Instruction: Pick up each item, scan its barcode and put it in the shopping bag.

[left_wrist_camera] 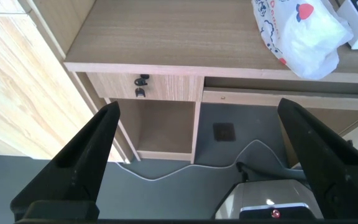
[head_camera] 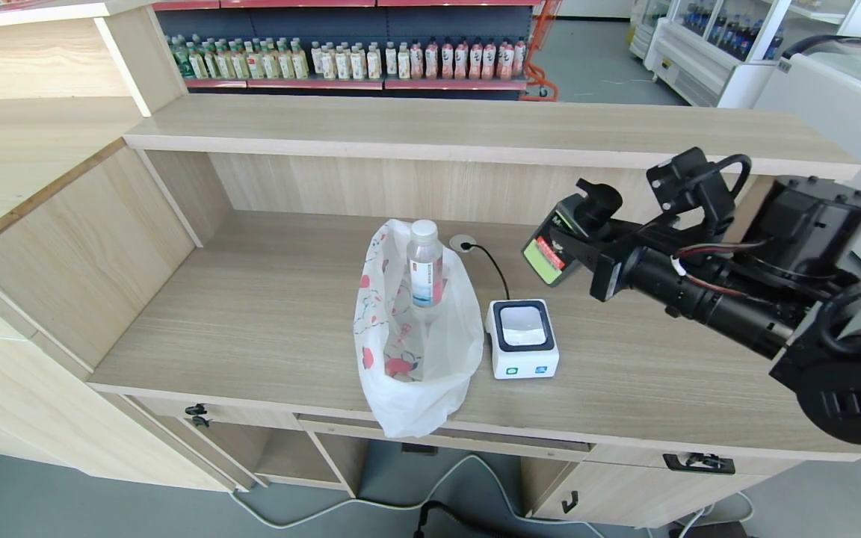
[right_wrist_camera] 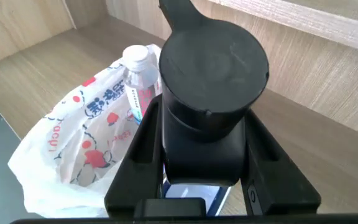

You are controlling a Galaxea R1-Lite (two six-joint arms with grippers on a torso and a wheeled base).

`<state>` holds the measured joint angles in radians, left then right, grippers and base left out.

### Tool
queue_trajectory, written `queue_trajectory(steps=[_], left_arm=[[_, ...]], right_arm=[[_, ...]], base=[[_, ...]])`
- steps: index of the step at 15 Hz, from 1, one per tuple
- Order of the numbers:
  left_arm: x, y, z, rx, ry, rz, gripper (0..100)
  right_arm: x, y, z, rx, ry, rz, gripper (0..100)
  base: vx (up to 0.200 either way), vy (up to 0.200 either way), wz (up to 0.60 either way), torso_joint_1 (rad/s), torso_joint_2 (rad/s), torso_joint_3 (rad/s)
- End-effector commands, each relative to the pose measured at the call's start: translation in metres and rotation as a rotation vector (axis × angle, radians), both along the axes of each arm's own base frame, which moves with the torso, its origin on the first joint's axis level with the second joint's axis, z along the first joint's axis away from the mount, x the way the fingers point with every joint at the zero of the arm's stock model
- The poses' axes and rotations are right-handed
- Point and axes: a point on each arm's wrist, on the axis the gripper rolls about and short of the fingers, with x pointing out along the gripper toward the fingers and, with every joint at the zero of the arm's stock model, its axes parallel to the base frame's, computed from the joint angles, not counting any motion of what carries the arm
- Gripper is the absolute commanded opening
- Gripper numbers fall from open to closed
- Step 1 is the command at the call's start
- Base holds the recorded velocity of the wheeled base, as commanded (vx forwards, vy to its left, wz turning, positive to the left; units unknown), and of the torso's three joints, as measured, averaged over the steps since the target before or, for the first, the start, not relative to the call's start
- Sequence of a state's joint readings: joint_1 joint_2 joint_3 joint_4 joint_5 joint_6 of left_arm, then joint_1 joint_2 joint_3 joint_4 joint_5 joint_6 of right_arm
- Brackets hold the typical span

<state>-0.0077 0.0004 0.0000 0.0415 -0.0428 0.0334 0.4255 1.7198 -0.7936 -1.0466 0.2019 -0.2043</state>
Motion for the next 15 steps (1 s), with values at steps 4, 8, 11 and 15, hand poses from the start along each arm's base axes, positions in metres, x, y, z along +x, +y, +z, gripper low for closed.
queue_trajectory(steps=[4, 8, 11, 15], left_arm=[[0.0, 0.0, 0.0, -0.001, 0.0, 0.0, 100], [0.0, 0.0, 0.0, 0.0, -0.001, 0.0, 100], [0.0, 0.0, 0.0, 0.002, -0.001, 0.0, 100], [0.0, 0.0, 0.0, -0.001, 0.0, 0.0, 100]], right_arm=[[-0.066, -0.013, 0.015, -0.011, -0.027, 0.06, 0], [-0.056, -0.01, 0.006, -0.028, 0.008, 0.053, 0], [-0.046, -0.006, -0.009, -0.048, 0.055, 0.046, 0], [-0.028, -0.005, -0.024, -0.039, 0.127, 0.027, 0]], base=[[0.0, 0.15, 0.0, -0.005, 0.0, 0.002], [0.0, 0.2, 0.0, 0.006, 0.0, -0.002], [0.2, 0.133, 0.0, 0.001, 0.0, -0.001], [0.0, 0.0, 0.0, 0.0, 0.0, 0.0]])
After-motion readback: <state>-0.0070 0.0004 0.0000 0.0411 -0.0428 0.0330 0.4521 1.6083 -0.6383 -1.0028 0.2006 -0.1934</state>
